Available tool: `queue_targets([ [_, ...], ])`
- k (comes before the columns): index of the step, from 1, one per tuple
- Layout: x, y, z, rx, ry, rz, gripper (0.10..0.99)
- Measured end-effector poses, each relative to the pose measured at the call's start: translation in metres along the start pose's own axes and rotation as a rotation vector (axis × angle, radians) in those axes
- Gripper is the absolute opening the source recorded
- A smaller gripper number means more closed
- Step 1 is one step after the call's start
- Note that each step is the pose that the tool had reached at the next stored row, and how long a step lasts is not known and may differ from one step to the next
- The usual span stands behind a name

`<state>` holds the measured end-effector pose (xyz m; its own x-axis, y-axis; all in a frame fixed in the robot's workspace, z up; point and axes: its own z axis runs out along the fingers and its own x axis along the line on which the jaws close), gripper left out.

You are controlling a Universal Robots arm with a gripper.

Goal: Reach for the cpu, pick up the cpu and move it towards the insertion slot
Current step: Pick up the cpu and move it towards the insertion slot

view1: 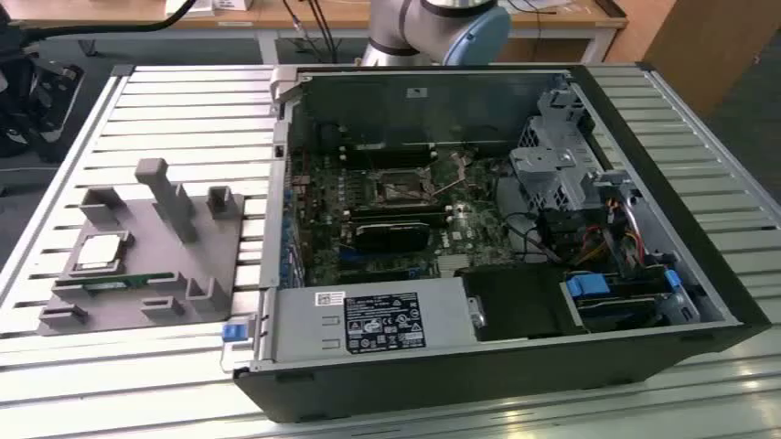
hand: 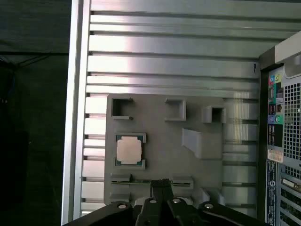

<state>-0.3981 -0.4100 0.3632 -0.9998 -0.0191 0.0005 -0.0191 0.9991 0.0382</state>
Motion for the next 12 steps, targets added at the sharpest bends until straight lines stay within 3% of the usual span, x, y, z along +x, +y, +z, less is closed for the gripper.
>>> queue_targets([
  [6,0.0010,0.0000,-0.0001,0.000,0.0001,0.000,0.106],
  [12,0.0111,0.0002,0.0002,0.000,0.0001,0.000,0.106],
])
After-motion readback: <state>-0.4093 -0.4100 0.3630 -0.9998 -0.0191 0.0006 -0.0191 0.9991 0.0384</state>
